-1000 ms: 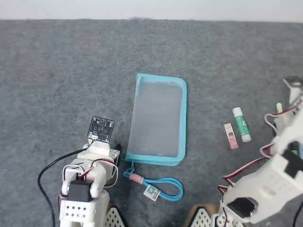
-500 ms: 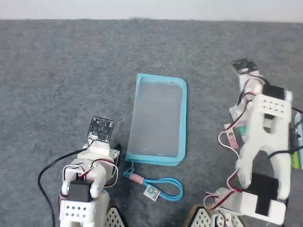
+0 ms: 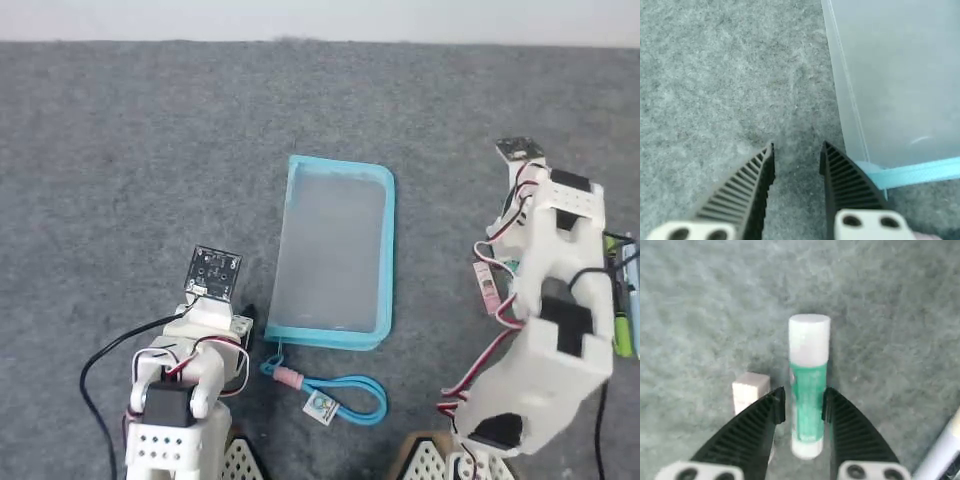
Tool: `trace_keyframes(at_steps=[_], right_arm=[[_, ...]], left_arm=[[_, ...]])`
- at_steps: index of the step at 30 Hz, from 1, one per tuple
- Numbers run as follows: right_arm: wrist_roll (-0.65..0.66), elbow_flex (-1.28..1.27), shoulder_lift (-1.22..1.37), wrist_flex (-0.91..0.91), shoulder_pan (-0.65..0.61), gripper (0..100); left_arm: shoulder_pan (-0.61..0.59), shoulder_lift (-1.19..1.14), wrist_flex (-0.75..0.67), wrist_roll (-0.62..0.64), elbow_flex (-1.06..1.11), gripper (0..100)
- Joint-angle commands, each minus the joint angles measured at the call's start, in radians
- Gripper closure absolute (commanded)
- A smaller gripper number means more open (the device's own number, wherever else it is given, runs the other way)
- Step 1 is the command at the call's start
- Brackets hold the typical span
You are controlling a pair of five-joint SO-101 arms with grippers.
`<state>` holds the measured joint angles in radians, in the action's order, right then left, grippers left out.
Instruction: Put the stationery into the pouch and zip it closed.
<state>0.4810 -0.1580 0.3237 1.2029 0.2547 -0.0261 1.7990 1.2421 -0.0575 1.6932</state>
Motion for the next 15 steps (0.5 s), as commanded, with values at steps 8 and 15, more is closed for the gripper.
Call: trace_keyframes(at_steps=[8,15], right_arm=[[-0.005,0.051,0.074,-0.059,0.062,95.8],[0.087,0.052,-0.021,-0.051,0.259,98.0]], left_arm=[[-0.005,-0.002,0.006,-0.006,-0.005,86],[-0.005,-0.002,0.006,-0.006,-0.005,86]])
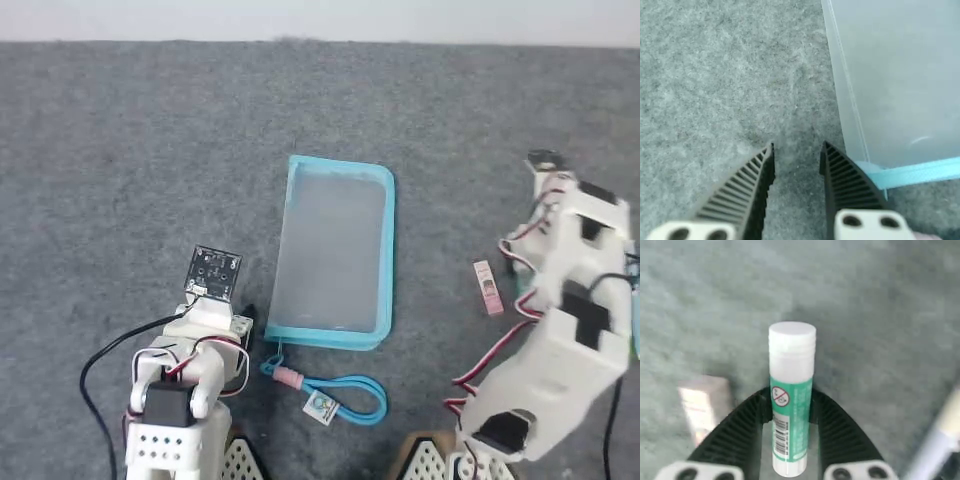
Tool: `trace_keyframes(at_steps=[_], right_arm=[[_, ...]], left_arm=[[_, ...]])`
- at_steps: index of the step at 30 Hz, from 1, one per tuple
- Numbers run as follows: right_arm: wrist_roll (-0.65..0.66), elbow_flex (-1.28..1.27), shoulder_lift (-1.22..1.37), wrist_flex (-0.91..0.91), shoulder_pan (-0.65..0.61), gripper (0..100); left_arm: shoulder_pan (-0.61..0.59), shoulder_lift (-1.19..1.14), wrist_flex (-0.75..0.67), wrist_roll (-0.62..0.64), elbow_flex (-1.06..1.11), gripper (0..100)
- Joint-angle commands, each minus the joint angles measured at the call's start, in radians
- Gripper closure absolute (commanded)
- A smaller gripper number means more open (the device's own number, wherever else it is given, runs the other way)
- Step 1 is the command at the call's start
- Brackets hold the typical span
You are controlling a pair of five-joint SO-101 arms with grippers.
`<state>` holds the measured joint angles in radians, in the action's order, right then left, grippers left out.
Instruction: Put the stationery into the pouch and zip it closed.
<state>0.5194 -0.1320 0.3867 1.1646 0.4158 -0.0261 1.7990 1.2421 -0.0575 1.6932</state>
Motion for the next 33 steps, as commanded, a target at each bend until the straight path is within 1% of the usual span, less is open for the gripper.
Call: trace_keyframes(at_steps=[1,5,10,12,16,17,20,23,26,30,33], right_arm=[[0.061,0.026,-0.097,-0.013,0.120,98.0],[0.121,0.026,-0.122,-0.018,0.185,97.6],[0.149,0.061,-0.116,-0.021,0.209,96.5],[0.147,0.081,-0.114,-0.012,0.206,91.6],[0.140,0.120,-0.117,0.002,0.205,78.8],[0.140,0.140,-0.117,0.024,0.205,77.0],[0.137,0.210,-0.119,0.113,0.199,76.4],[0.118,0.253,-0.156,0.203,0.171,76.4],[0.115,0.235,-0.237,0.272,0.111,78.3],[0.075,0.095,-0.390,0.300,-0.001,83.0],[0.051,-0.083,-0.518,0.260,-0.102,80.5]], left_arm=[[-0.005,-0.002,0.006,-0.006,-0.005,86],[-0.005,-0.002,0.006,-0.006,-0.005,86],[-0.005,-0.002,0.006,-0.006,-0.005,86],[-0.005,-0.002,0.006,-0.006,-0.005,86],[-0.005,-0.002,0.006,-0.006,-0.005,86],[-0.005,-0.002,0.006,-0.006,-0.005,86],[-0.005,-0.002,0.006,-0.006,-0.005,86],[-0.005,-0.002,0.006,-0.006,-0.005,86],[-0.005,-0.002,0.006,-0.006,-0.005,86],[-0.005,-0.002,0.006,-0.006,-0.005,86],[-0.005,-0.002,0.006,-0.006,-0.005,86]])
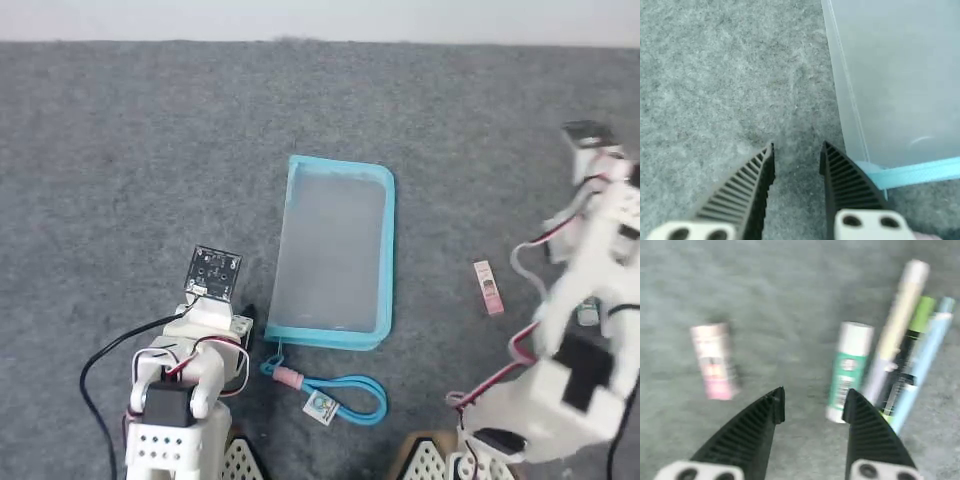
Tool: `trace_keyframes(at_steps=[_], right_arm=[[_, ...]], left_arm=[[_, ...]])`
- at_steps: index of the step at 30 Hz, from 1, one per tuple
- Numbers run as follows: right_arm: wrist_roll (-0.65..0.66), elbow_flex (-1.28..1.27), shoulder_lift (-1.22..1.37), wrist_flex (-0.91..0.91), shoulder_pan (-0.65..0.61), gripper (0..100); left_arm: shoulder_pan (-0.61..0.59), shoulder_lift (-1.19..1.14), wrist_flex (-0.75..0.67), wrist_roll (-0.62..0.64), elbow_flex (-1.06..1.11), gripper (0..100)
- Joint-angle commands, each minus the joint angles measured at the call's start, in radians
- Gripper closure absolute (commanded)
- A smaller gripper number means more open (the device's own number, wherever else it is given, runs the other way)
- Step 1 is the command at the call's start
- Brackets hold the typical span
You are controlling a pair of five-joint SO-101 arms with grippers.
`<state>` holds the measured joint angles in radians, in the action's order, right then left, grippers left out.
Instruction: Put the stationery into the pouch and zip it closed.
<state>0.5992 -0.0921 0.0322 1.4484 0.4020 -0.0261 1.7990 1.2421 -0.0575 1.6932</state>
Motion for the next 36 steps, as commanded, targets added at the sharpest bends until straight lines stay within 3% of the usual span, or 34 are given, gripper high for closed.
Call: trace_keyframes(at_steps=[1,10,18,25,29,36], right_arm=[[-0.040,-0.187,-0.196,-0.044,-0.120,79.6],[-0.140,-0.516,-0.255,-0.260,-0.274,78.3],[-0.135,-0.474,-0.030,-0.409,-0.265,78.3],[-0.132,-0.305,0.196,-0.414,-0.203,82.9],[-0.130,-0.265,0.197,-0.375,-0.159,90.7],[-0.037,-0.247,0.107,-0.348,0.012,91.0]], left_arm=[[-0.005,-0.002,0.006,-0.006,-0.005,86],[-0.005,-0.002,0.006,-0.006,-0.005,86],[-0.005,-0.002,0.006,-0.006,-0.005,86],[-0.005,-0.002,0.006,-0.006,-0.005,86],[-0.005,-0.002,0.006,-0.006,-0.005,86],[-0.005,-0.002,0.006,-0.006,-0.005,86]])
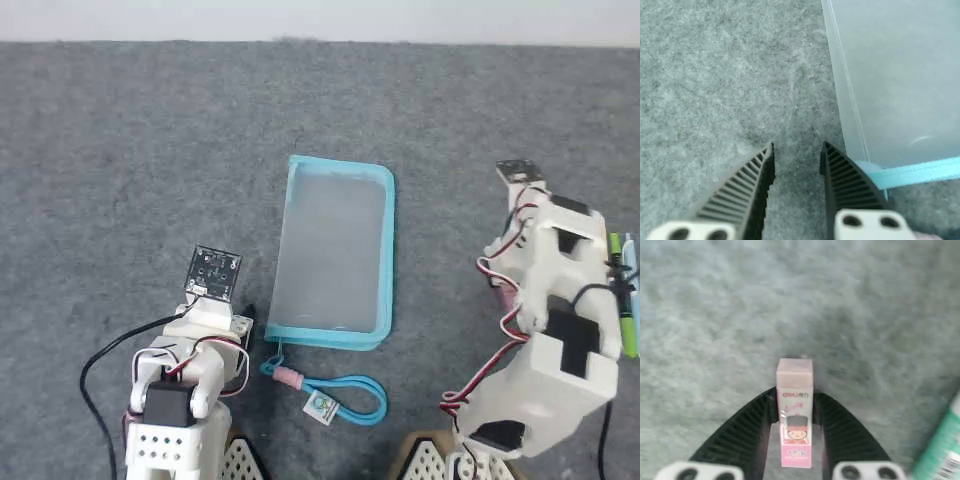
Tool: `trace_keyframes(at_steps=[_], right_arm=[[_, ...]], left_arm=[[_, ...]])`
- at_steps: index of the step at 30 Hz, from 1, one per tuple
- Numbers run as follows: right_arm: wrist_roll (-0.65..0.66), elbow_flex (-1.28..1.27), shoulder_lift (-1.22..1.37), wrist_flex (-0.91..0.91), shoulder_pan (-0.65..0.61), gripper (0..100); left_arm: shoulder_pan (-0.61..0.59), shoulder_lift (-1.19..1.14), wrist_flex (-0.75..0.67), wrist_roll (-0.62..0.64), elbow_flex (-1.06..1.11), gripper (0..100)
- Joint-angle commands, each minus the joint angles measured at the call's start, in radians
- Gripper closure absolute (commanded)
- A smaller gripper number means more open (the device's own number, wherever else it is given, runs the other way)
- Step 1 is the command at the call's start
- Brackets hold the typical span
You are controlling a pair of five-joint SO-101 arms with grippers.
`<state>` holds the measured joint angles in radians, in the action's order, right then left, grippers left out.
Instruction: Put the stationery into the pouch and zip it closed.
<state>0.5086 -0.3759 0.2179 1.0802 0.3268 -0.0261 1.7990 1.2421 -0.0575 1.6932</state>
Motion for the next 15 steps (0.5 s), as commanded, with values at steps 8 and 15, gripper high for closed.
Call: trace_keyframes(at_steps=[8,15], right_arm=[[0.103,0.127,-0.113,0.059,0.211,91.0],[0.103,0.137,-0.122,0.061,0.213,82.7]], left_arm=[[-0.005,-0.002,0.006,-0.006,-0.005,86],[-0.005,-0.002,0.006,-0.006,-0.005,86]])
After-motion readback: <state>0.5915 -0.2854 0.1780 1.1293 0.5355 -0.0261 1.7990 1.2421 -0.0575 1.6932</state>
